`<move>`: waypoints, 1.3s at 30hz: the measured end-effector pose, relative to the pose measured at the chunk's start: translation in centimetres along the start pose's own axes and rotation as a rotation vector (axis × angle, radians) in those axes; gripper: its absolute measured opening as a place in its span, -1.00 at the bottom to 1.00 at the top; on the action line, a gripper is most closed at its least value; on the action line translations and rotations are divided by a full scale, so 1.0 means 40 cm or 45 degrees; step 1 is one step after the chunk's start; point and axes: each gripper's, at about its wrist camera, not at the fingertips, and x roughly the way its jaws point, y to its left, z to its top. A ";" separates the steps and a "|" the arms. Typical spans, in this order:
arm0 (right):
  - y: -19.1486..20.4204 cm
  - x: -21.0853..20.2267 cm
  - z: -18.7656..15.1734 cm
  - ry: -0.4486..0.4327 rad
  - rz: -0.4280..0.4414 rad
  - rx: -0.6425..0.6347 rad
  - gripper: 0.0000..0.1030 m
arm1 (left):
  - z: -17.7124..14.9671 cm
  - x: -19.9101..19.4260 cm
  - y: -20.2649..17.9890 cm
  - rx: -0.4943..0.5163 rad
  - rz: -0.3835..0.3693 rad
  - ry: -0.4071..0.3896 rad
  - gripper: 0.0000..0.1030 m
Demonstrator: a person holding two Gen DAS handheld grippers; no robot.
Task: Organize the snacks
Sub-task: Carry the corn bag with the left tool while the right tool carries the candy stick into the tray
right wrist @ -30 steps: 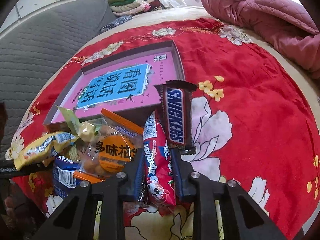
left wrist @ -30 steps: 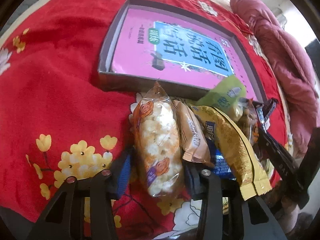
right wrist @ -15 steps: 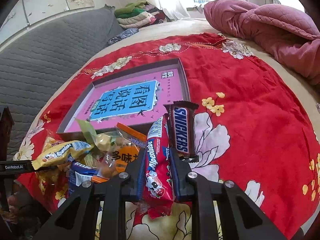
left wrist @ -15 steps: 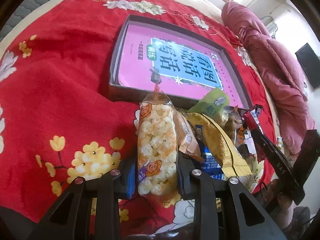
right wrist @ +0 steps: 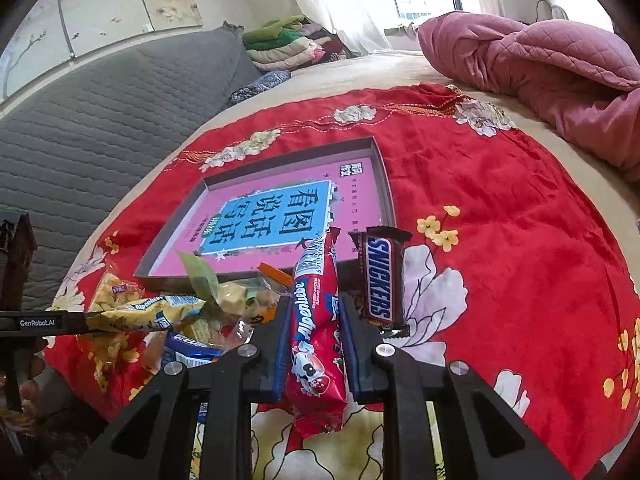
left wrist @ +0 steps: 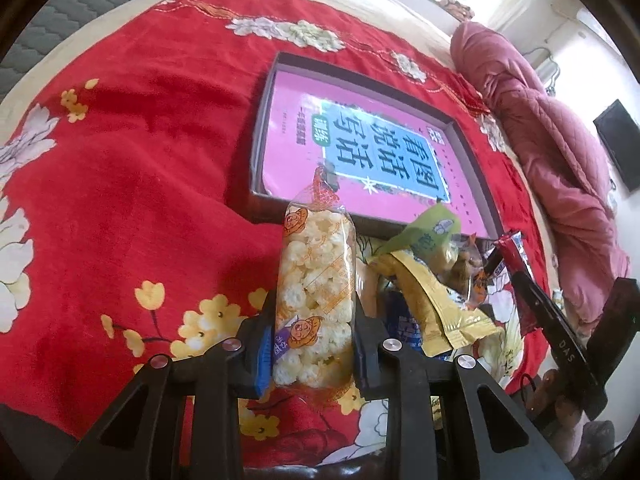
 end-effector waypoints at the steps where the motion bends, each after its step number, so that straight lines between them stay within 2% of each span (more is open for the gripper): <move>1: 0.001 -0.002 0.001 -0.004 0.001 -0.002 -0.55 | 0.001 -0.003 0.000 -0.001 0.002 -0.006 -0.38; 9: 0.011 -0.018 0.014 -0.053 0.029 -0.012 -0.55 | 0.011 -0.017 -0.016 0.026 0.005 -0.042 -0.38; 23: 0.051 0.014 0.103 -0.154 0.087 0.022 -0.55 | 0.077 -0.020 -0.034 0.021 0.005 -0.098 -0.38; 39: 0.042 0.093 0.169 -0.176 0.125 0.086 -0.55 | 0.180 0.009 -0.068 -0.028 -0.006 -0.144 -0.38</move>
